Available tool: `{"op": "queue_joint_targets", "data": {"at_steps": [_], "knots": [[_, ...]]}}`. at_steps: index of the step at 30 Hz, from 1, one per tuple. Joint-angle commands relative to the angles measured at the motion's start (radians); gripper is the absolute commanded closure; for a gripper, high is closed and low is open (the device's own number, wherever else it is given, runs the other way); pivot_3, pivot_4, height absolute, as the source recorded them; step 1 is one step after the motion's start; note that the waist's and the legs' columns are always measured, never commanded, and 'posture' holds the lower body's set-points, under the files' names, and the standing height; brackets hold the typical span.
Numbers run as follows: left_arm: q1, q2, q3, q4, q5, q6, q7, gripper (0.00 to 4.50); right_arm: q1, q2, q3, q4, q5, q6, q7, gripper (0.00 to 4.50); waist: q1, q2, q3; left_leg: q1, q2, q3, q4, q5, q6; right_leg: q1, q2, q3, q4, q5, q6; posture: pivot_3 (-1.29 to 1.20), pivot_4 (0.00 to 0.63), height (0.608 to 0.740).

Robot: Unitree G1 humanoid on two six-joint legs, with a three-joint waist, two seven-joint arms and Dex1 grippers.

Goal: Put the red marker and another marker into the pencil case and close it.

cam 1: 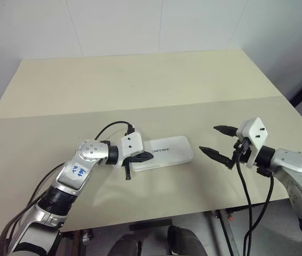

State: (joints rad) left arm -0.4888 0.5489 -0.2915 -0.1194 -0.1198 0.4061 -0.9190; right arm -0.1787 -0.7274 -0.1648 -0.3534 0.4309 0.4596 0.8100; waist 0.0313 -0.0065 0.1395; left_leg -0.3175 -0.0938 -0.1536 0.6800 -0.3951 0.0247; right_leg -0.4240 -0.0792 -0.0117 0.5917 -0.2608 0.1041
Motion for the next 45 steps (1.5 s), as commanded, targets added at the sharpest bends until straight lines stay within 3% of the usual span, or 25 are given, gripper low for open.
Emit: {"op": "queue_joint_targets", "data": {"at_steps": [1,7,14,20,26,29,35,45], "knots": [[0.024,-0.023,0.041,-0.049,-0.053,0.014,0.004,4.45,-0.015,0.013,-0.013,-0.02,0.017,-0.009,-0.012,0.0,0.0,0.0,0.0,0.0,0.0,0.0,0.0,0.0,0.0,0.0,0.0,0.0,0.0,0.0,0.0,0.0,0.15,0.74],[0.039,-0.049,0.197,-0.056,-0.131,-0.055,0.049,4.45,-0.074,0.034,0.038,0.049,0.0,-0.03,0.017,0.0,-0.005,0.0,0.0,-0.002,0.0,0.0,-0.001,0.0,0.0,-0.004,0.001,-0.001,0.0,0.0,0.0,0.0,0.15,0.74],[0.183,0.008,0.391,-0.126,-0.23,-0.127,0.03,2.12,-0.157,0.057,0.107,0.146,-0.023,-0.083,0.07,0.0,-0.008,0.0,0.0,-0.001,0.0,0.0,-0.003,0.0,0.0,-0.005,0.001,-0.001,0.0,0.0,0.0,0.0,0.15,0.74],[0.255,0.093,0.468,-0.116,-0.262,-0.164,-0.024,0.06,-0.217,0.063,0.12,0.213,-0.028,-0.11,0.115,0.0,0.001,0.001,0.001,-0.002,0.0,-0.001,-0.003,0.0,0.0,-0.004,0.0,-0.002,-0.001,0.001,-0.001,0.0,0.15,0.74],[0.28,0.125,0.505,-0.124,-0.296,-0.174,-0.038,0.02,-0.246,0.068,0.118,0.25,-0.03,-0.133,0.146,0.0,-0.004,0.002,0.001,-0.002,0.0,-0.001,-0.003,0.0,0.0,-0.004,0.0,-0.002,-0.001,0.001,-0.002,0.0,0.15,0.74],[0.289,0.074,0.548,-0.176,-0.326,-0.145,0.068,0.02,-0.222,0.086,0.126,0.222,-0.036,-0.14,0.13,0.0,-0.007,0.002,0.001,-0.001,0.0,-0.001,-0.004,0.0,0.0,-0.005,0.0,-0.002,-0.001,0.001,-0.002,0.0,0.15,0.74],[0.349,0.056,0.526,-0.296,-0.357,-0.091,0.115,0.02,-0.225,0.104,0.12,0.22,-0.046,-0.147,0.122,0.0,-0.008,0.002,0.001,-0.001,0.0,0.0,-0.004,0.0,0.001,-0.005,0.001,-0.002,0.0,0.001,-0.002,0.0,0.15,0.74],[0.355,0.093,0.503,-0.323,-0.375,-0.081,0.096,0.02,-0.18,0.045,0.054,0.196,-0.059,-0.202,0.125,0.0,-0.003,0.002,0.001,-0.001,0.0,-0.001,-0.004,0.0,0.0,-0.004,0.0,-0.002,-0.001,0.001,-0.002,0.0,0.15,0.74]]}}
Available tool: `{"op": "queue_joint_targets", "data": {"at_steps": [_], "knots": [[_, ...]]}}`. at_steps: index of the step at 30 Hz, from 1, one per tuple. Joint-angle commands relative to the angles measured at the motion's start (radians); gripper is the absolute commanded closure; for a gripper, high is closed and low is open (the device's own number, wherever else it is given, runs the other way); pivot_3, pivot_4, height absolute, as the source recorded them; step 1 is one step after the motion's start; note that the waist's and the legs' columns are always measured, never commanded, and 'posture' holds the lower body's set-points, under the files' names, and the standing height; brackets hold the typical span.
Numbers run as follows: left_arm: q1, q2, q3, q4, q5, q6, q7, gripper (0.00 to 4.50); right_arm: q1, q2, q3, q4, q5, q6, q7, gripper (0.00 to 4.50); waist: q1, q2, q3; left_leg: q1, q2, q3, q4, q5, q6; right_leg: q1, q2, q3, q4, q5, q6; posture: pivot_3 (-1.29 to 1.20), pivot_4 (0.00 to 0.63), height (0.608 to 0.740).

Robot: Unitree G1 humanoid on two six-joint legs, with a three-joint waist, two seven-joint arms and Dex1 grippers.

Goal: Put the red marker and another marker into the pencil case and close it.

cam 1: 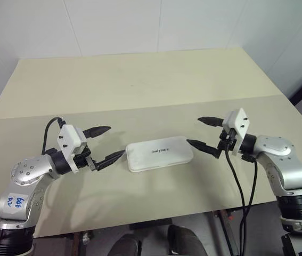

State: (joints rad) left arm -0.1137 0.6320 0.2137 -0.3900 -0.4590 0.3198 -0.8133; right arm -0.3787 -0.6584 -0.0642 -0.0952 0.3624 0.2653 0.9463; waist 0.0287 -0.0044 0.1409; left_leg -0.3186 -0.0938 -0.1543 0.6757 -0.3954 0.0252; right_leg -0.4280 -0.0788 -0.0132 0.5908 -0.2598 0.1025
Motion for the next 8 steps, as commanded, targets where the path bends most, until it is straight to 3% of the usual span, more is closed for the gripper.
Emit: {"op": "queue_joint_targets", "data": {"at_steps": [1,8], "knots": [[-0.03,0.009,-0.011,-0.051,-0.04,0.008,-0.013,0.02,0.028,-0.03,-0.05,-0.07,0.013,-0.005,-0.009,0.0,-0.001,0.0,0.0,0.0,0.0,0.0,0.0,0.0,0.0,0.0,0.0,0.0,0.0,0.0,0.0,0.0,0.15,0.74],[-0.102,0.014,-0.045,0.038,-0.013,-0.026,-0.049,0.02,0.036,-0.046,-0.039,-0.102,0.031,0.011,0.018,0.0,-0.004,0.0,0.0,0.001,0.0,0.001,-0.001,0.0,0.0,0.0,0.0,0.0,0.0,0.0,0.0,0.0,0.15,0.74]]}}
